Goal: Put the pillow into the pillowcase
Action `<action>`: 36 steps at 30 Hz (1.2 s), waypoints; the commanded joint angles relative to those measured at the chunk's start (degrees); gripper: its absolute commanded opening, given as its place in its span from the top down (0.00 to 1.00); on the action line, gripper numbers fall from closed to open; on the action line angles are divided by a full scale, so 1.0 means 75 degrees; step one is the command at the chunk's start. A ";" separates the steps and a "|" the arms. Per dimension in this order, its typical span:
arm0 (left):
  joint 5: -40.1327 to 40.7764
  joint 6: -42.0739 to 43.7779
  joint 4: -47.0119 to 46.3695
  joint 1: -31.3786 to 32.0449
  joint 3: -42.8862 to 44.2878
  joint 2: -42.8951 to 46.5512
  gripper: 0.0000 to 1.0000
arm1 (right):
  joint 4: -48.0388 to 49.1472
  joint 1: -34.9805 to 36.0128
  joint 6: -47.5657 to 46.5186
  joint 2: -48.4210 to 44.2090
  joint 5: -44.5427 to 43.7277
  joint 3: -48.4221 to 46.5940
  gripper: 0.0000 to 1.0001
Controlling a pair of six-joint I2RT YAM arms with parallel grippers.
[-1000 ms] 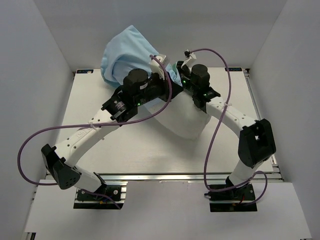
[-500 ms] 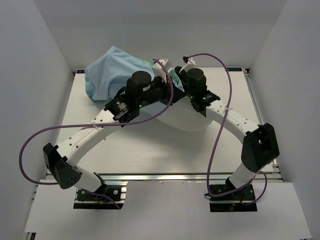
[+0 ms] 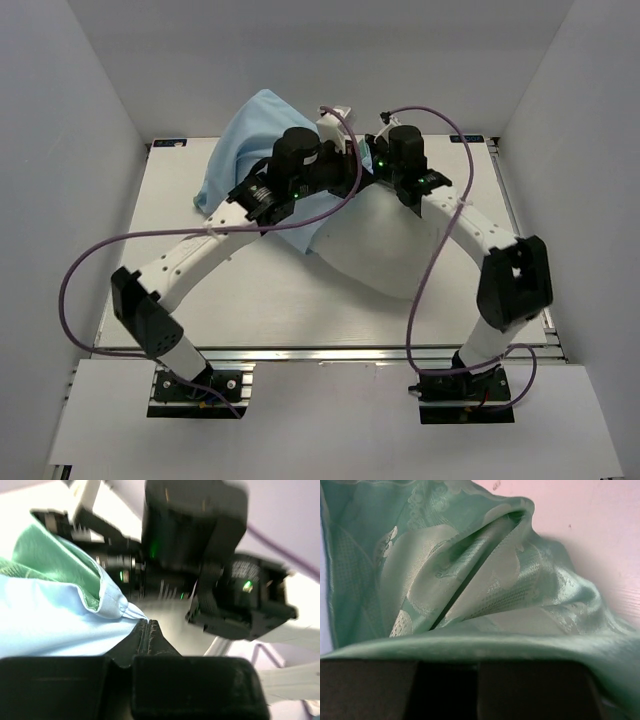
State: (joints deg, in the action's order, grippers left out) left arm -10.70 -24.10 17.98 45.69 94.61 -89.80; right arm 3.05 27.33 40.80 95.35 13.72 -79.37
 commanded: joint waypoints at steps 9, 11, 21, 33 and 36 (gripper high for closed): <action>-0.2289 0.0166 0.0450 -0.0807 0.1471 -0.2148 0.02 | -0.0146 -0.1674 0.0854 0.2168 0.1018 -0.1638 0.79; -0.2218 0.0294 0.0439 -0.0819 0.1518 -0.2078 0.02 | -0.0510 -0.1978 0.0481 0.2309 0.1031 -0.2211 0.65; -0.0522 0.0846 0.0531 -0.0819 0.0384 -0.0134 0.02 | -0.3299 -0.2976 -0.1768 0.2160 0.1418 -0.4101 0.11; 0.2471 -0.0595 0.1868 -0.1088 -0.3448 0.1392 0.02 | -0.4895 -0.2218 -0.5869 -0.1203 -0.0840 -0.1131 0.11; 0.2434 -0.0923 0.1916 -0.1123 -0.4127 0.1461 0.02 | -0.4499 -0.0718 -0.6809 -0.2422 -0.2153 0.0219 0.11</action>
State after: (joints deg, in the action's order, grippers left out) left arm 5.52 -27.49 28.45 37.50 67.48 -79.68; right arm -30.44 13.82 2.07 83.33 7.01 -83.79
